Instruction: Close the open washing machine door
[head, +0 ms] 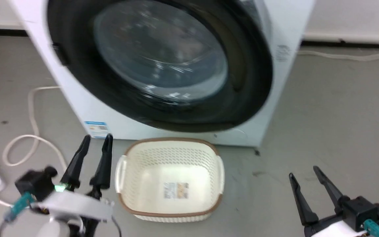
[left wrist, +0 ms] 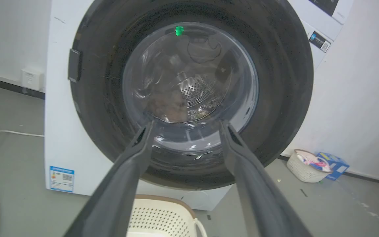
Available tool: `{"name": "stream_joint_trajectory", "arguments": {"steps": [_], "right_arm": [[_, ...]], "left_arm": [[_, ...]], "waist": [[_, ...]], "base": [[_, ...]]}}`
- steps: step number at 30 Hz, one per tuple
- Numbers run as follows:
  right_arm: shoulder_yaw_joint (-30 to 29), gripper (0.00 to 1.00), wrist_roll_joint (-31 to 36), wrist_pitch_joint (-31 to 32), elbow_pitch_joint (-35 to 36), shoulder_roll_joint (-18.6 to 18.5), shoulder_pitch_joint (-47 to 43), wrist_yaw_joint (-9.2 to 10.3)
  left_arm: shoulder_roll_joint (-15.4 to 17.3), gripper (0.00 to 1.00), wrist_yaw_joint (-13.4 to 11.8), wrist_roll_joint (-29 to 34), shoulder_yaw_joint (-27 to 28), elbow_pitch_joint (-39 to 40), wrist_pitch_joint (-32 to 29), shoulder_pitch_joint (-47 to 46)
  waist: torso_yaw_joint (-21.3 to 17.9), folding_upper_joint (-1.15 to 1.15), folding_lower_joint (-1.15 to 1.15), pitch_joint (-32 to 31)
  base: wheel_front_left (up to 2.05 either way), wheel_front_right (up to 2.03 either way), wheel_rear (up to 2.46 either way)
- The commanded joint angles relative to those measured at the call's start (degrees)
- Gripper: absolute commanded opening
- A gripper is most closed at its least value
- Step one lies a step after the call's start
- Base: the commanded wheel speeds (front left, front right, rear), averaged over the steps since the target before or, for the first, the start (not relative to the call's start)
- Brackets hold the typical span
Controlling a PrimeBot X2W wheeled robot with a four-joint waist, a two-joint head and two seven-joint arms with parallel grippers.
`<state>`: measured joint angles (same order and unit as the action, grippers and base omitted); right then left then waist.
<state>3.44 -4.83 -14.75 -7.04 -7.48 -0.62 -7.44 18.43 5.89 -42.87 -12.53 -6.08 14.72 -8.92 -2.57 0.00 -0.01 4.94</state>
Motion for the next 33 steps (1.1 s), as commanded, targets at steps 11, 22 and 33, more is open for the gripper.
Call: {"name": "stream_joint_trajectory", "arguments": {"steps": [11,22,33], "right_arm": [[0.3,1.0,0.5,-0.2,0.3,0.7,-3.3,-0.05],[2.9,0.0,-0.6,-0.2,1.1,-0.3,-1.6,-0.05],[12.5,0.0,-8.3,5.2,1.3,-13.6,17.0,-0.05]], "left_arm": [[-5.9,1.0,-6.3,31.7,4.5,4.5,0.3,13.1],[-9.7,1.0,-5.9,36.1,6.6,7.4,0.3,13.7],[-13.3,1.0,-3.9,36.6,7.6,7.5,0.3,8.1]], "waist": [[6.0,0.0,0.01,-5.2],[9.1,0.0,0.01,-1.9],[14.6,0.0,0.01,8.5]], "base": [[0.0,0.0,0.0],[0.0,0.0,0.0],[0.0,0.0,0.0]]}}
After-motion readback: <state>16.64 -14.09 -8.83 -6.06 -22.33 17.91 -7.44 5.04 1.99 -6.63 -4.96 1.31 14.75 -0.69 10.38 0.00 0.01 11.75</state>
